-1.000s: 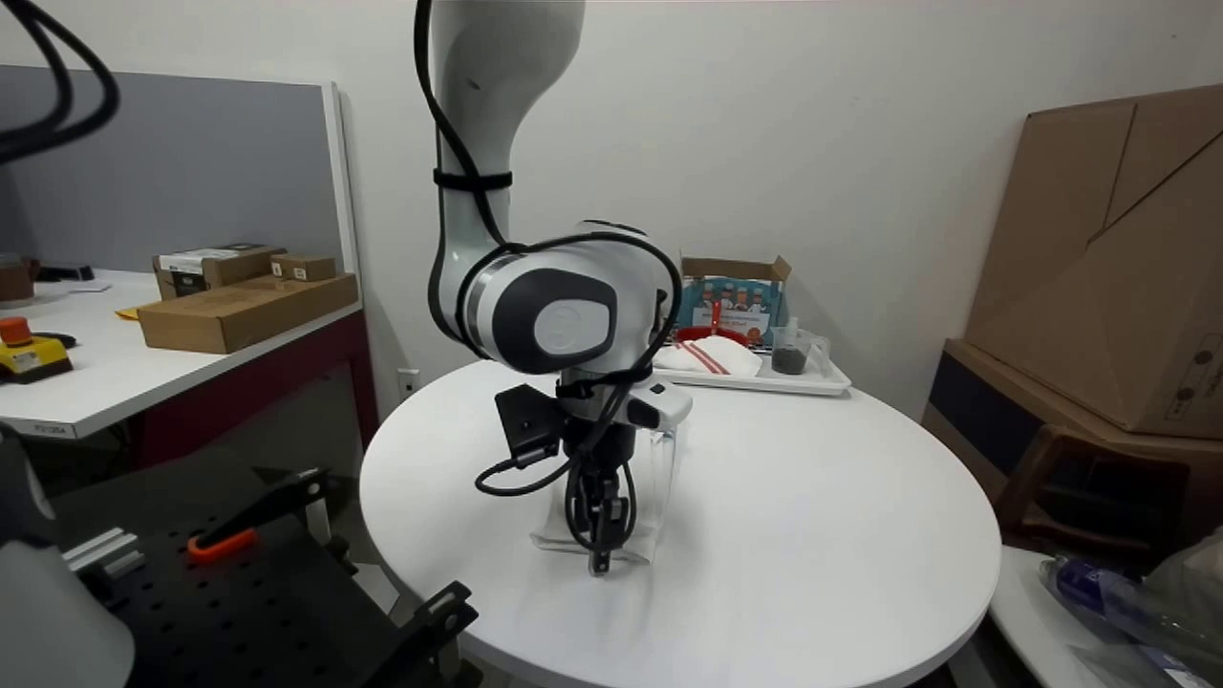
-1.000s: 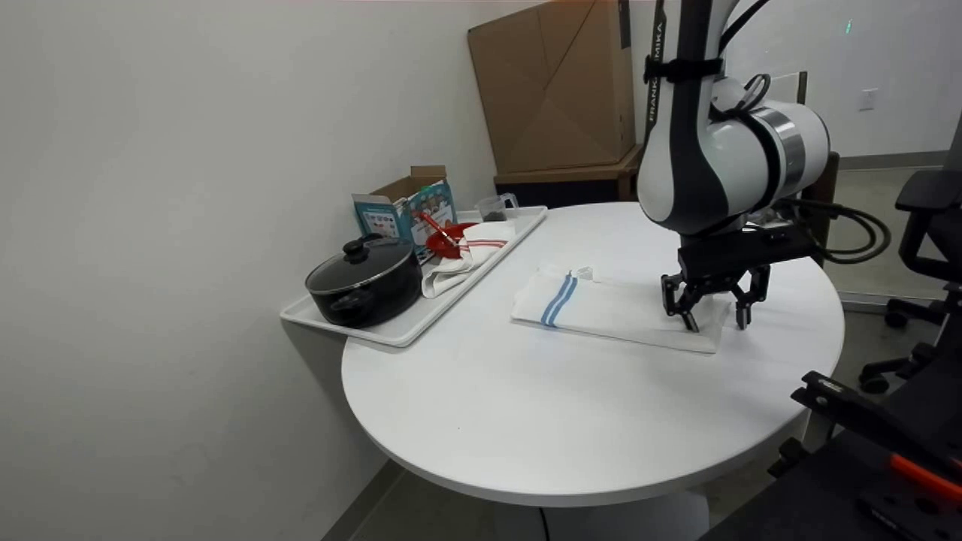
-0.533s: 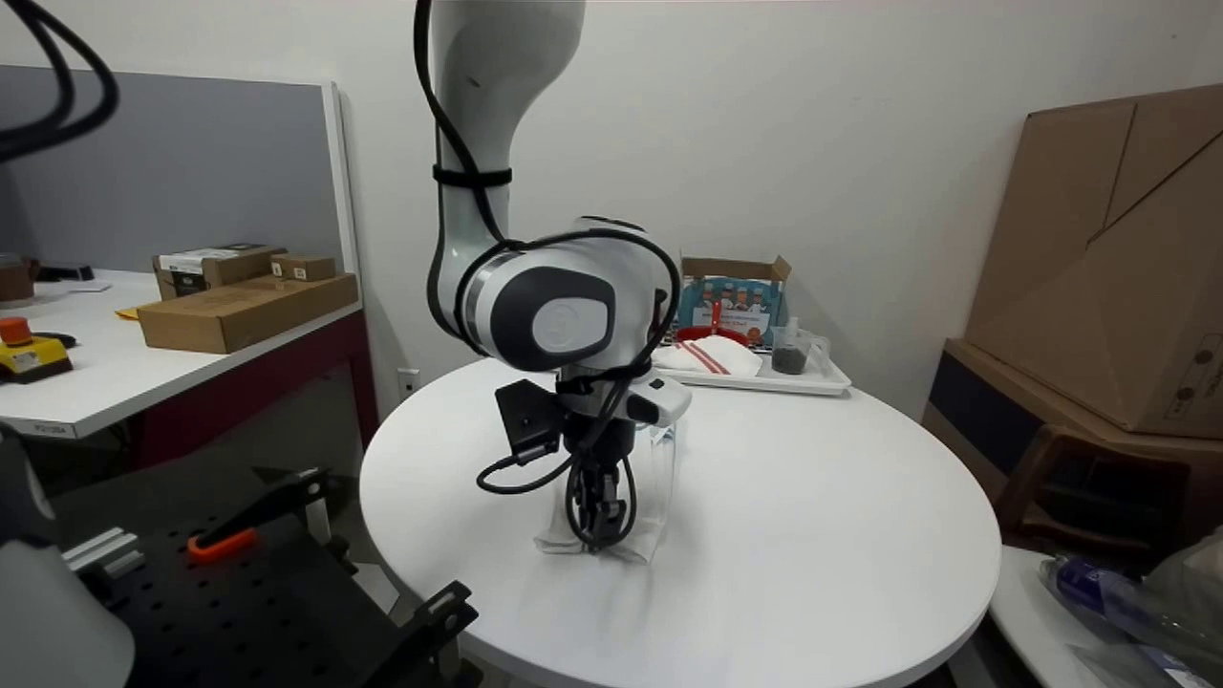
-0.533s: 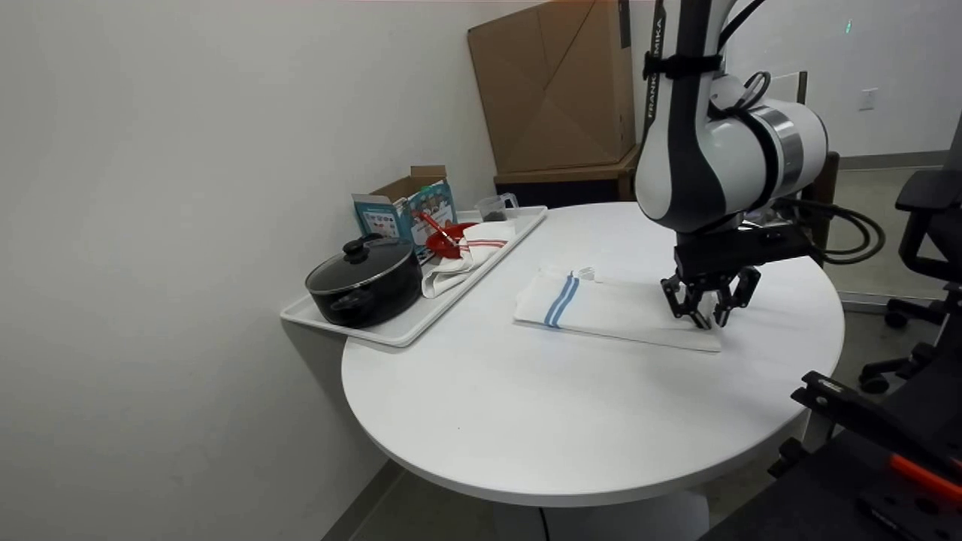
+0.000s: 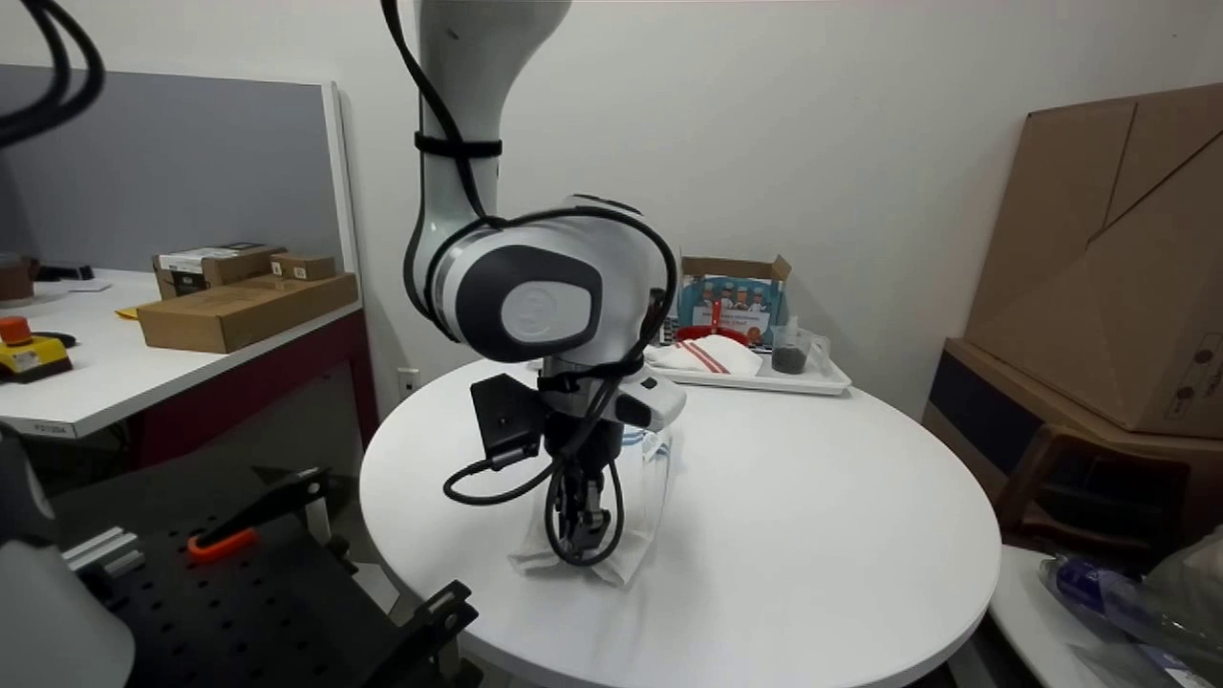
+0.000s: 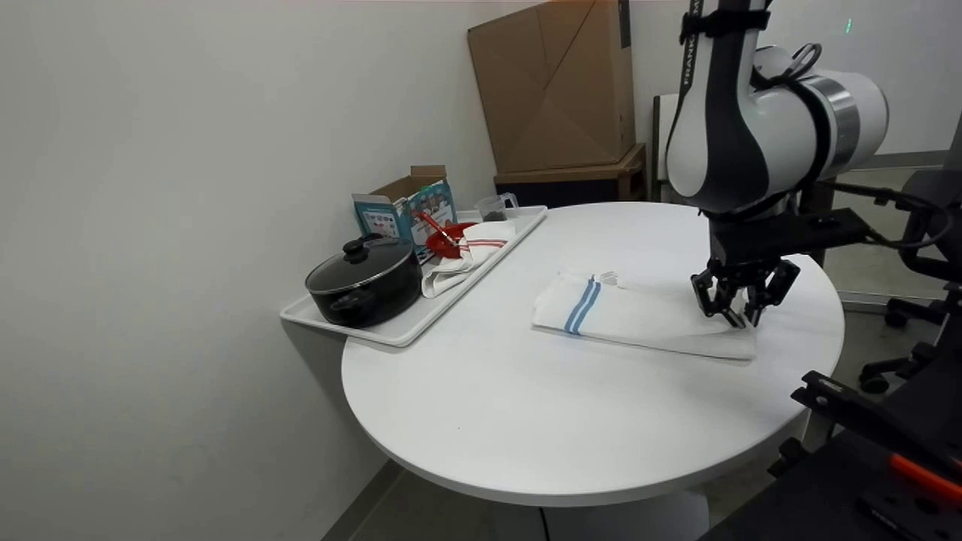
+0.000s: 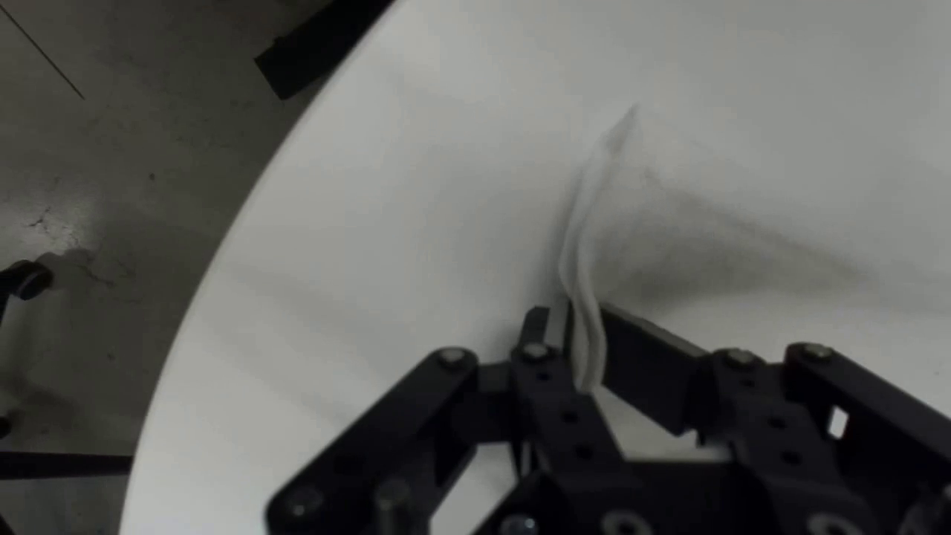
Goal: Fold the towel
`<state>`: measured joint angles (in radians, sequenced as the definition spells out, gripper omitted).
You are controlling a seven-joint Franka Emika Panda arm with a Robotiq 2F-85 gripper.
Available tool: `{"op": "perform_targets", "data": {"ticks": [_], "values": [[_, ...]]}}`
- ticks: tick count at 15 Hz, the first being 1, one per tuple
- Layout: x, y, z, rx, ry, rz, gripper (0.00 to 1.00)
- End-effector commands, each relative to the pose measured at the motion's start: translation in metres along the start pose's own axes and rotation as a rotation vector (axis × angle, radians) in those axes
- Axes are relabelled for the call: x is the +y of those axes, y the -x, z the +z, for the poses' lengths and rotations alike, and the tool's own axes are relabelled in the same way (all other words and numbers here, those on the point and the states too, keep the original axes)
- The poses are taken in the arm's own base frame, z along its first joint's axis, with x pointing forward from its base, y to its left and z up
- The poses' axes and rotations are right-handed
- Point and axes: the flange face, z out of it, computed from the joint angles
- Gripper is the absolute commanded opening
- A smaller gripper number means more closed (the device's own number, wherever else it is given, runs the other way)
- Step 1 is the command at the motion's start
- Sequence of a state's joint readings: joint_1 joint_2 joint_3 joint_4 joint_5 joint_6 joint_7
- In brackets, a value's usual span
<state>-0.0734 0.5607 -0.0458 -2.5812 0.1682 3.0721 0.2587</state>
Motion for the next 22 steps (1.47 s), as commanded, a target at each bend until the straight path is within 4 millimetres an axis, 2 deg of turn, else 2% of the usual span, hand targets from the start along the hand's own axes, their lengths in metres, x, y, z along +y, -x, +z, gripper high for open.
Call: {"op": "perform_targets", "data": {"ticks": [1,3,5,10,13,17,22], "values": [[0.019,0.021,-0.037,0.022,-0.042,-0.038,0.03],[0.019,0.018,-0.06,0.043,-0.079,-0.036,0.03],[0.01,0.011,-0.089,0.08,-0.134,-0.03,0.03],[-0.051,-0.014,-0.164,0.153,-0.328,0.0,0.03],[-0.075,-0.018,-0.193,0.184,-0.4,-0.008,0.03],[-0.086,-0.019,-0.204,0.193,-0.423,-0.013,0.03],[-0.093,-0.017,-0.189,0.173,-0.383,-0.023,0.03]]}}
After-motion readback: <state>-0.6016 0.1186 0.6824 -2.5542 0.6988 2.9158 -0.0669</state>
